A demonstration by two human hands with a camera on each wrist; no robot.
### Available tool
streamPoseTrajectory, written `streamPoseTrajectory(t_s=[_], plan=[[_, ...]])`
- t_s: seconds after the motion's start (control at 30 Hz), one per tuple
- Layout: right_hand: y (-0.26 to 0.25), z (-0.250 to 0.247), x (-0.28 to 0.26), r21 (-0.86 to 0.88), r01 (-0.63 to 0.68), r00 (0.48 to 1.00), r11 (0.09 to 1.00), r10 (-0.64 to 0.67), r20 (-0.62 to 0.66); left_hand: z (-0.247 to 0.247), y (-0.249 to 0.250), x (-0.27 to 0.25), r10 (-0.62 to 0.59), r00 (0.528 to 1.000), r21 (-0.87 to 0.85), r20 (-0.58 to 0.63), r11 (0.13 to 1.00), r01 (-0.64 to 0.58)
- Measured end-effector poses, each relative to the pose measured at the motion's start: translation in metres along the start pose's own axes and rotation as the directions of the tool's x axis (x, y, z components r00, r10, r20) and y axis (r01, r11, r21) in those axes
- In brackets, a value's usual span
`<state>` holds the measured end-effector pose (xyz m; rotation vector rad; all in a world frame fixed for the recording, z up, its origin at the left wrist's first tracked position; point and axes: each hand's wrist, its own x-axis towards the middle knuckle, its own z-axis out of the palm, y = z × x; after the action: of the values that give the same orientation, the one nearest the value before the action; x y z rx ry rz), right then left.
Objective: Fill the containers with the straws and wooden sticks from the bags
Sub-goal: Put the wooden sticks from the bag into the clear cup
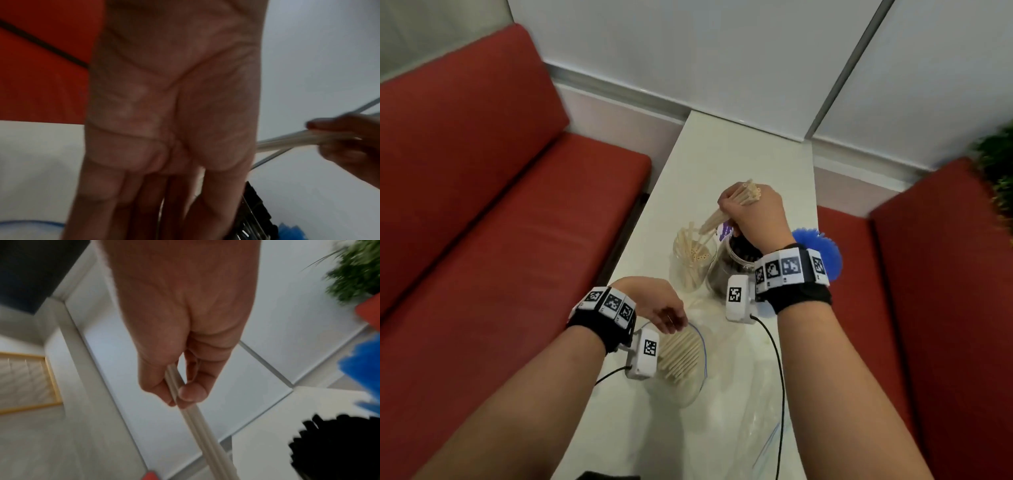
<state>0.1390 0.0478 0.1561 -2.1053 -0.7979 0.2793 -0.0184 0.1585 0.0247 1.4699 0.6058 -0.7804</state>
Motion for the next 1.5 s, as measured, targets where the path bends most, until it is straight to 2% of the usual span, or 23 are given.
streamPoseTrajectory(t_s=[0.1, 0.17, 0.23, 0.3, 0.37, 0.4, 0.47, 0.5, 0.57, 0.67, 0.7, 0.77, 0.87, 0.97, 1.0, 1.07, 1.13, 1.2, 1.23, 1.3, 1.33, 1.4, 1.5], plan=[[0.015, 0.043, 0.014, -0.190, -0.051, 0.991, 0.980, 0.073, 0.109, 0.009, 0.003, 0.006, -0.049, 0.991, 0.389, 0.126, 0.921, -0.004], [0.031, 0.068, 0.017, -0.261, -0.087, 0.980, 0.961, 0.129, 0.151, 0.017, 0.004, 0.013, -0.121, 0.987, 0.604, 0.108, 0.797, 0.032], [0.046, 0.082, 0.017, -0.242, -0.169, 0.967, 0.955, 0.209, 0.149, 0.026, 0.001, 0.023, -0.158, 0.985, 0.742, 0.065, 0.667, 0.058], [0.056, 0.087, 0.016, -0.157, -0.240, 0.959, 0.958, 0.259, 0.118, 0.037, -0.011, 0.037, 0.009, 0.998, 0.824, -0.061, 0.565, 0.045], [0.060, 0.089, 0.016, -0.145, -0.198, 0.976, 0.969, 0.208, 0.061, 0.050, -0.026, 0.051, 0.223, 0.945, 0.828, -0.238, 0.555, 0.078], [0.060, 0.090, 0.017, -0.168, -0.146, 0.989, 0.975, 0.150, 0.012, 0.057, -0.033, 0.060, 0.251, 0.918, 0.795, -0.308, 0.597, 0.104], [0.057, 0.097, 0.017, -0.247, -0.005, 0.997, 0.969, -0.013, -0.072, 0.069, -0.046, 0.073, 0.176, 0.904, 0.729, -0.390, 0.658, 0.187], [0.056, 0.103, 0.016, -0.299, 0.066, 0.993, 0.952, -0.091, -0.069, 0.074, -0.049, 0.077, 0.127, 0.901, 0.722, -0.416, 0.649, 0.242], [0.058, 0.119, 0.010, -0.462, 0.161, 0.987, 0.872, -0.152, 0.058, 0.080, -0.058, 0.085, 0.107, 0.881, 0.751, -0.462, 0.576, 0.324], [0.080, 0.140, -0.004, -0.673, 0.223, 0.953, 0.705, -0.011, 0.304, 0.082, -0.065, 0.094, 0.170, 0.854, 0.806, -0.492, 0.460, 0.373], [0.086, 0.144, -0.004, -0.705, 0.247, 0.940, 0.665, 0.013, 0.342, 0.081, -0.066, 0.095, 0.173, 0.857, 0.818, -0.486, 0.436, 0.376], [0.089, 0.147, 0.003, -0.707, 0.255, 0.933, 0.660, 0.025, 0.359, 0.077, -0.067, 0.095, 0.189, 0.870, 0.845, -0.456, 0.398, 0.357], [0.085, 0.147, 0.011, -0.674, 0.208, 0.964, 0.709, -0.031, 0.264, 0.075, -0.066, 0.090, 0.198, 0.868, 0.830, -0.455, 0.449, 0.332], [0.085, 0.144, 0.004, -0.695, 0.228, 0.933, 0.682, 0.050, 0.356, 0.073, -0.063, 0.086, 0.162, 0.866, 0.783, -0.474, 0.527, 0.330], [0.083, 0.141, 0.002, -0.670, 0.226, 0.928, 0.707, 0.052, 0.369, 0.072, -0.063, 0.087, 0.151, 0.866, 0.773, -0.476, 0.542, 0.330], [0.076, 0.130, 0.000, -0.534, 0.232, 0.950, 0.813, -0.073, 0.303, 0.071, -0.060, 0.085, 0.146, 0.869, 0.770, -0.473, 0.547, 0.327], [0.071, 0.118, -0.007, -0.315, 0.255, 0.967, 0.914, -0.236, 0.098, 0.071, -0.058, 0.083, 0.173, 0.881, 0.815, -0.440, 0.490, 0.311], [0.073, 0.104, -0.021, -0.042, 0.192, 0.979, 0.980, -0.195, -0.067, 0.074, -0.055, 0.081, 0.201, 0.885, 0.836, -0.419, 0.465, 0.290], [0.074, 0.097, -0.031, 0.084, 0.105, 0.993, 0.991, -0.100, -0.067, 0.074, -0.051, 0.076, 0.211, 0.879, 0.827, -0.427, 0.485, 0.285], [0.078, 0.090, -0.050, 0.265, -0.085, 0.994, 0.960, 0.064, 0.086, 0.077, -0.047, 0.070, 0.218, 0.873, 0.820, -0.437, 0.495, 0.287], [0.081, 0.088, -0.058, 0.304, -0.139, 0.980, 0.943, 0.087, 0.180, 0.078, -0.046, 0.068, 0.217, 0.872, 0.820, -0.438, 0.493, 0.290], [0.084, 0.088, -0.075, 0.300, -0.179, 0.944, 0.937, 0.078, 0.320, 0.079, -0.041, 0.061, 0.262, 0.863, 0.848, -0.432, 0.445, 0.289], [0.086, 0.087, -0.094, 0.250, -0.195, 0.918, 0.948, 0.087, 0.387, 0.081, -0.036, 0.051, 0.335, 0.825, 0.866, -0.455, 0.382, 0.322]])
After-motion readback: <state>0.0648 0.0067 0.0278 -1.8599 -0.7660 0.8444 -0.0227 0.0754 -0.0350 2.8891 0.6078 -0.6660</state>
